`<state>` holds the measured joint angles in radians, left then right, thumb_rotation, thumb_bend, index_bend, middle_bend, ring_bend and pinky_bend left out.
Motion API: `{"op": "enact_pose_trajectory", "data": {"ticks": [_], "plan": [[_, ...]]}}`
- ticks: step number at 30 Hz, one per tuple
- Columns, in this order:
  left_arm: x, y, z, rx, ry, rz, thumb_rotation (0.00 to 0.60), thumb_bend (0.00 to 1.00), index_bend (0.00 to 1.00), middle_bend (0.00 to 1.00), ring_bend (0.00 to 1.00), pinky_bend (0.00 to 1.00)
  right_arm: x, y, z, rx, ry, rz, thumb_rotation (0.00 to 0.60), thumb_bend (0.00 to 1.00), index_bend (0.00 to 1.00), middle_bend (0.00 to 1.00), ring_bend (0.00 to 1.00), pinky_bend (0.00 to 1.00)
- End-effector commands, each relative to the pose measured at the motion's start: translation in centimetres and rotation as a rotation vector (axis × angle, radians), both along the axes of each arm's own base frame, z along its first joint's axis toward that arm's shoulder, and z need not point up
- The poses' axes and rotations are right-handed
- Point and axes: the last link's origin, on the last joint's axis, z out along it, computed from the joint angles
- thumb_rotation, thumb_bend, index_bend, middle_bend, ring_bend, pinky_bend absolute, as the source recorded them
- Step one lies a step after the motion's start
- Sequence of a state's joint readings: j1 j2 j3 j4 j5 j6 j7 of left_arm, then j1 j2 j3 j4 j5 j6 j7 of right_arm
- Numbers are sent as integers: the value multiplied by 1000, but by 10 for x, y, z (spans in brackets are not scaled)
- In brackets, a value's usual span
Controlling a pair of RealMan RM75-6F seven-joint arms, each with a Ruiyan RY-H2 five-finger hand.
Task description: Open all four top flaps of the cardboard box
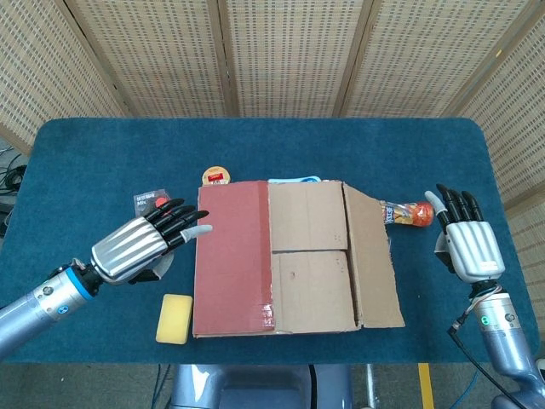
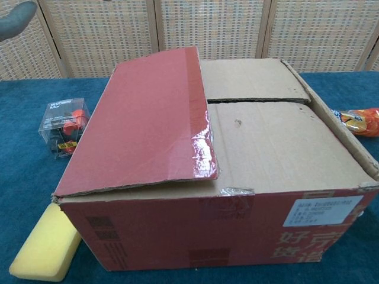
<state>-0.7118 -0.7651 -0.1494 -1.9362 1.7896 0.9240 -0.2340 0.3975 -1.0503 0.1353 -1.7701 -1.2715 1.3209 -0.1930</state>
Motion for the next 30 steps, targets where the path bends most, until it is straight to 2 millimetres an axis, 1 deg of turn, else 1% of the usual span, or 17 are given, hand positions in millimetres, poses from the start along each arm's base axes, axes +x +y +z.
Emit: {"op": "enact_pose_trajectory", "data": {"ticks": [1,4,8,11,14,15,22,25,30], "plan": [[15,9,-12,-54,-7,-18,479,844,118,12,0,0,-2,1,0,-4,-7,-4,600,1000,33,11,0,0],[30,16,-22,-88,7,-43,466,862,140,31,0,0,-3,3,0,-7,-10,-7,600,1000,33,11,0,0],[46,23,-36,-123,28,-62,414,890,161,52,0,0,-6,5,0,-6,-13,-13,600,1000,34,12,0,0],[59,27,-49,-158,39,-67,402,908,180,70,0,0,-8,6,1,-9,-16,-18,600,1000,33,12,0,0],[75,31,-61,-189,46,-74,353,916,189,81,0,0,-9,7,1,-9,-19,-21,600,1000,33,12,0,0],[79,32,-64,-195,47,-78,346,917,189,83,0,0,-10,7,1,-9,-19,-22,600,1000,33,11,0,0],[104,38,-84,-250,48,-80,344,924,200,113,17,0,-15,9,4,-13,-27,-33,600,1000,33,11,0,0],[111,39,-91,-263,59,-79,345,924,206,115,18,0,-17,9,5,-15,-29,-37,600,1000,33,11,0,0],[114,39,-104,-280,98,-79,344,924,221,131,32,0,-19,10,6,-17,-33,-42,600,1000,33,11,0,0]]}}
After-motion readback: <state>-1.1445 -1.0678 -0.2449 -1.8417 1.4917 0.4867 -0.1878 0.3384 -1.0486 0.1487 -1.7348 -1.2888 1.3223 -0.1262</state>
